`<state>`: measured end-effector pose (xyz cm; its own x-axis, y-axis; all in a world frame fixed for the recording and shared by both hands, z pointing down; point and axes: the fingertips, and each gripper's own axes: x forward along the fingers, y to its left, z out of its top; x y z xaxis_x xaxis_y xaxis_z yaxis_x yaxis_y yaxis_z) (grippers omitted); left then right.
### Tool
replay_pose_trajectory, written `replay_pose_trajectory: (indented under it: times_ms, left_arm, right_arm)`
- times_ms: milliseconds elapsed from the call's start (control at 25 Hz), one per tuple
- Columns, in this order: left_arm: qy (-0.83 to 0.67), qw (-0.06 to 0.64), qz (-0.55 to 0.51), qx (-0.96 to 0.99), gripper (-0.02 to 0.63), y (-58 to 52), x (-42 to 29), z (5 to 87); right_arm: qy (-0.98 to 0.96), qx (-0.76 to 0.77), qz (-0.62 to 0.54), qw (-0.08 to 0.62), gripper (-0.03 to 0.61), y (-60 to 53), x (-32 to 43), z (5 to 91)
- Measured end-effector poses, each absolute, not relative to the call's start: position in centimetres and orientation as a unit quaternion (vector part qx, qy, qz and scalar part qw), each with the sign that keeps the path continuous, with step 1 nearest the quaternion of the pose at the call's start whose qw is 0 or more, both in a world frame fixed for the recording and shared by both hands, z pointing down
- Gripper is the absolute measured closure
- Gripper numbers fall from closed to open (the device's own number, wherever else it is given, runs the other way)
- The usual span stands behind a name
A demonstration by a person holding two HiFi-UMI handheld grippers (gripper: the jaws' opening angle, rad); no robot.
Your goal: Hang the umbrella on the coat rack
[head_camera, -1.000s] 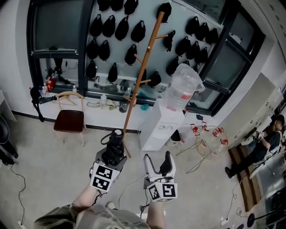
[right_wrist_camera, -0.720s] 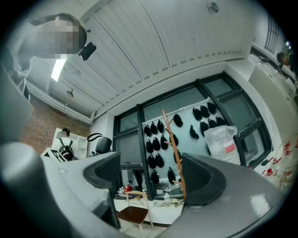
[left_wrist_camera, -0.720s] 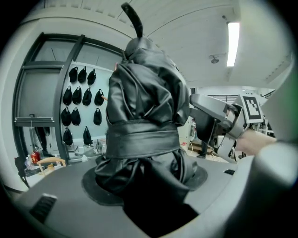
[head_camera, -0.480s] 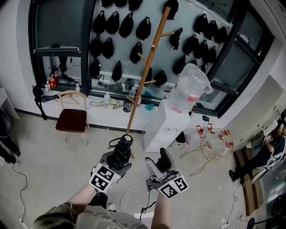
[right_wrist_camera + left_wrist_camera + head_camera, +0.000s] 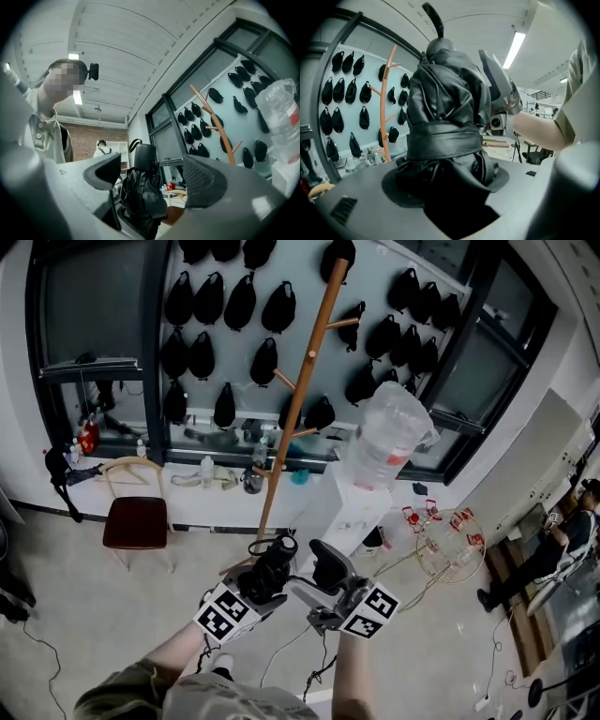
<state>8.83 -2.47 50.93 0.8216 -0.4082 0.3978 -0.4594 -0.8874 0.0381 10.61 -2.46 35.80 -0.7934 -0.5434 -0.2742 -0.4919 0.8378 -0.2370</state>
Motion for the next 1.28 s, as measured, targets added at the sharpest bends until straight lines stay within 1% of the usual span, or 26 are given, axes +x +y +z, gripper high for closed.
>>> replay_pose_trajectory:
  times_ms: [120, 320, 360, 440, 480, 520, 560, 600, 640, 1000, 1280]
  left_arm:
    - [-0.206, 0.054, 0.194, 0.958, 0.311, -4.9, 8.6, 51.1]
    - [-0.183, 0.052, 0.188, 0.963, 0.311, -8.0, 7.7, 50.9]
    - [-0.178, 0.051, 0.187, 0.965, 0.311, -8.4, 7.6, 51.0]
    - [-0.168, 0.052, 0.188, 0.966, 0.311, -9.1, 7.4, 51.0]
    - [-0.165, 0.054, 0.189, 0.967, 0.311, -9.5, 7.3, 51.1]
    - [-0.163, 0.056, 0.19, 0.967, 0.311, -9.8, 7.3, 51.2]
    - [-0.161, 0.057, 0.19, 0.967, 0.311, -10.2, 7.2, 51.4]
    - [-0.16, 0.059, 0.191, 0.967, 0.311, -10.5, 7.1, 51.5]
    - [-0.159, 0.06, 0.191, 0.967, 0.311, -10.7, 7.1, 51.7]
    - [-0.15, 0.076, 0.178, 0.97, 0.306, -14.2, 8.0, 50.8]
    - [-0.166, 0.05, 0.156, 0.972, 0.289, -19.6, 11.1, 48.0]
  right_arm:
    - [0.95, -0.268, -0.068, 0.148, 0.173, -5.6, 8.4, 35.0]
    - [0.953, -0.266, -0.088, 0.117, 0.178, -9.8, 5.2, 35.3]
    - [0.953, -0.268, -0.088, 0.108, 0.195, -10.4, 4.8, 35.5]
    - [0.954, -0.265, -0.092, 0.102, 0.199, -11.4, 4.1, 36.0]
    - [0.955, -0.261, -0.097, 0.105, 0.23, -11.9, 3.9, 36.1]
    - [0.955, -0.258, -0.101, 0.108, 0.289, -12.3, 3.7, 36.3]
    - [0.955, -0.256, -0.103, 0.11, 0.316, -12.7, 3.5, 36.4]
    - [0.956, -0.254, -0.104, 0.108, 0.319, -13.0, 3.4, 36.6]
    - [0.956, -0.253, -0.103, 0.105, 0.353, -13.3, 3.3, 36.8]
    - [0.952, -0.273, -0.104, 0.094, 0.37, -17.2, 3.8, 36.0]
    - [0.955, -0.271, -0.074, 0.092, 0.371, -21.4, 6.5, 32.9]
